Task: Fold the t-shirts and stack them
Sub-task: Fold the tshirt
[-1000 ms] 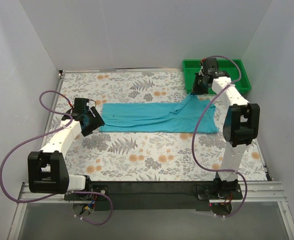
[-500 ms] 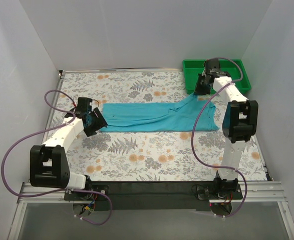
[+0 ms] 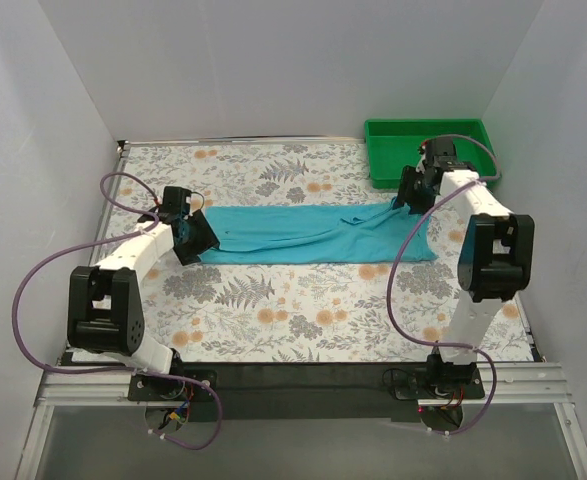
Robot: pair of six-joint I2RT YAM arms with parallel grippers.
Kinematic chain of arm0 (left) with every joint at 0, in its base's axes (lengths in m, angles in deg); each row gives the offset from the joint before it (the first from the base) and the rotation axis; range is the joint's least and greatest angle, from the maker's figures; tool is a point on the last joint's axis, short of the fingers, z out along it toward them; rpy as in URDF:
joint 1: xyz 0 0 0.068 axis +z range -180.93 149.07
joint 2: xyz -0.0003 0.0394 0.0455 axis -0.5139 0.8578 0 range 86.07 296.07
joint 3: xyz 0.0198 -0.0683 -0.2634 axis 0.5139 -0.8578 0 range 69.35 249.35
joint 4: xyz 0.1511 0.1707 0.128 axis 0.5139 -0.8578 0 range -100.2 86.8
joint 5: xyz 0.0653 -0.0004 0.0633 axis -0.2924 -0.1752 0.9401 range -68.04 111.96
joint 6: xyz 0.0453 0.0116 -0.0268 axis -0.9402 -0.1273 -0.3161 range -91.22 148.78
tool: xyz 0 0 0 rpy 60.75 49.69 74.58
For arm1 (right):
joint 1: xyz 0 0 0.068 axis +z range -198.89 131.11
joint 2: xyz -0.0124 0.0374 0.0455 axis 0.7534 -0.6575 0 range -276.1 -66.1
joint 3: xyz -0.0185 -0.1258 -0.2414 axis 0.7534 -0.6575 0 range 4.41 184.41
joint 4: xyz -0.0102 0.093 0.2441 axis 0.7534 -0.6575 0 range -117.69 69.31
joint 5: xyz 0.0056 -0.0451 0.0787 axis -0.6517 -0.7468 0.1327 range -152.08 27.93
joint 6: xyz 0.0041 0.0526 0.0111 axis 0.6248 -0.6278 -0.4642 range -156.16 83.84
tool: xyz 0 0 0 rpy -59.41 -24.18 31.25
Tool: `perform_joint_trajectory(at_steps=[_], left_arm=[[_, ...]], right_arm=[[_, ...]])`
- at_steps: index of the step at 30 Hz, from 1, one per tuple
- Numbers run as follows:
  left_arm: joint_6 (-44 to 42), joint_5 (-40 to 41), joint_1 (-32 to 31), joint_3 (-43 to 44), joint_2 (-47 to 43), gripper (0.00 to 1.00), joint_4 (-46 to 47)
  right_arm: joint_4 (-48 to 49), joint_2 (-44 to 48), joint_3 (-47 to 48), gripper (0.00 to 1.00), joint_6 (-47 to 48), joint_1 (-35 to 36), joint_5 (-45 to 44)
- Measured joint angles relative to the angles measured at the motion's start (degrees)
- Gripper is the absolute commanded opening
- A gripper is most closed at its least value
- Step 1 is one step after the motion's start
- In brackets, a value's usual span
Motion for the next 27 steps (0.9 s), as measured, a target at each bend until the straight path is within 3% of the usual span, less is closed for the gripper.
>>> perform_joint_trajectory(at_steps=[6,11,25,27], left_arm=[[0.3,-0.2,0.0,1.0,1.9,0.47,0.5],[0.3,-0.2,-0.3,2.0,4.1,0.46,1.2],[0.4,-0.2,-0.4,2.5,8.4,0.43,1.4],[0.4,-0.2,-0.4,2.5,8.4,0.42,1.5]], right_arm=[[0.7,10.7,-13.6,0.49,2.6,-6.0,3.2],[2.8,13.1,-20.8,0.49,3.0,-11.5,6.4],[6.4,9.5,-22.1,0.38,3.0,-12.9,12.7],[6.4,8.9,-22.1,0.33,3.1,-12.9,12.8]])
